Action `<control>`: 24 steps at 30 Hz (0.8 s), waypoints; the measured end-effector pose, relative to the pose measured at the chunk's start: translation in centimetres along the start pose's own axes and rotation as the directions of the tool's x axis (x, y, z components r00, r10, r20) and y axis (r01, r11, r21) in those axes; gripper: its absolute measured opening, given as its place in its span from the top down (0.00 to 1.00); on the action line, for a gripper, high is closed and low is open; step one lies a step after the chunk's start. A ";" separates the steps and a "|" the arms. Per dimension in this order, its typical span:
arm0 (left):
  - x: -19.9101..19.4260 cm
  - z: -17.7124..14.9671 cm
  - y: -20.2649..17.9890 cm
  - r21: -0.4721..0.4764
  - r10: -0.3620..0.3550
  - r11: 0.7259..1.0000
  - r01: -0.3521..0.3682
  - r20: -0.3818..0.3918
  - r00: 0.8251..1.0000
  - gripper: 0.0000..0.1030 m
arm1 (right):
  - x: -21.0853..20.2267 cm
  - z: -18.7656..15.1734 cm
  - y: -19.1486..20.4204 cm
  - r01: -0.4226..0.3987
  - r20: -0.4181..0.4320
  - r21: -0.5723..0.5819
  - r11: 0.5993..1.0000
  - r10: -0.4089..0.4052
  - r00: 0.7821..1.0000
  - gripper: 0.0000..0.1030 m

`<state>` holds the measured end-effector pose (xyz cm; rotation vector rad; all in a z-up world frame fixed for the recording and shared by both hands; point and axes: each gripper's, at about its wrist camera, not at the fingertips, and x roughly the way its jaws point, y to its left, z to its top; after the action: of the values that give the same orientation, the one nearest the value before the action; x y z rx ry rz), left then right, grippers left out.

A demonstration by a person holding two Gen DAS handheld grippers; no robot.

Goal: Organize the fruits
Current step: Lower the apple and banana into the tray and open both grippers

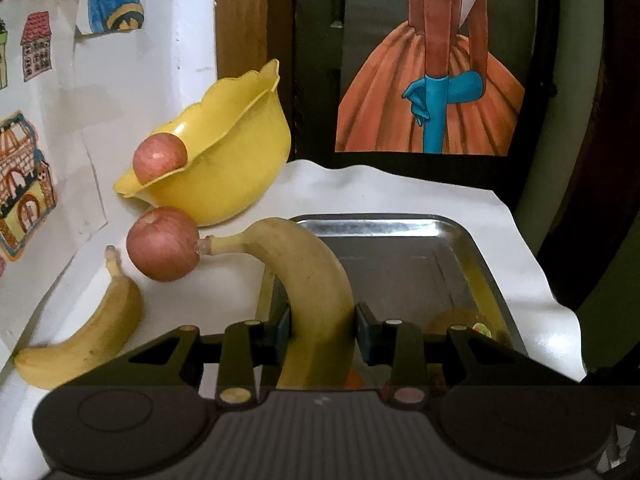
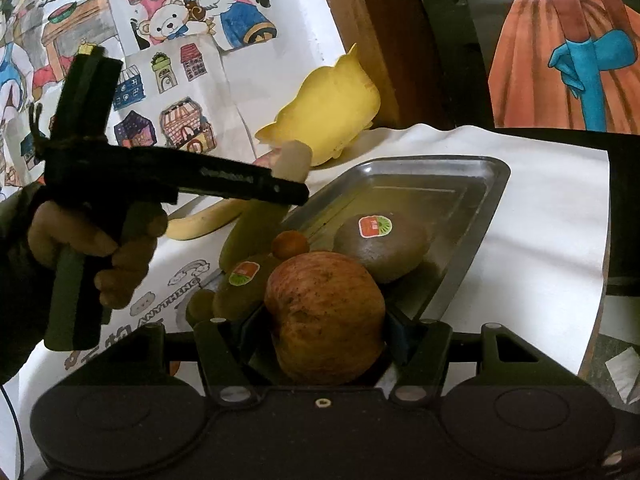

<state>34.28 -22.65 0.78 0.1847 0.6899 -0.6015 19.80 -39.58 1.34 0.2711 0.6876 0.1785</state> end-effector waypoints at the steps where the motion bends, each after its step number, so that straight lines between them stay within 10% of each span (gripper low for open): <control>1: 0.2 -0.1 0.0 -0.003 -0.003 1.000 0.003 -0.005 1.000 0.64 | 0.0 0.0 0.0 -0.001 -0.001 0.000 1.000 0.001 1.000 0.38; 19: 0.1 -1.1 -0.5 0.003 0.047 0.999 -0.047 -0.005 0.999 0.62 | -0.3 0.1 0.7 0.017 0.004 -0.014 1.000 -0.017 1.000 0.31; 24: -1.8 -1.7 -0.4 -0.012 0.056 0.998 -0.056 0.042 0.998 0.42 | -1.3 0.0 1.3 0.025 0.024 -0.022 0.999 -0.025 0.999 0.24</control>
<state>32.00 -21.52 0.68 0.1797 0.6448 -0.5463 18.72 -38.64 2.53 0.2431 0.6648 0.1589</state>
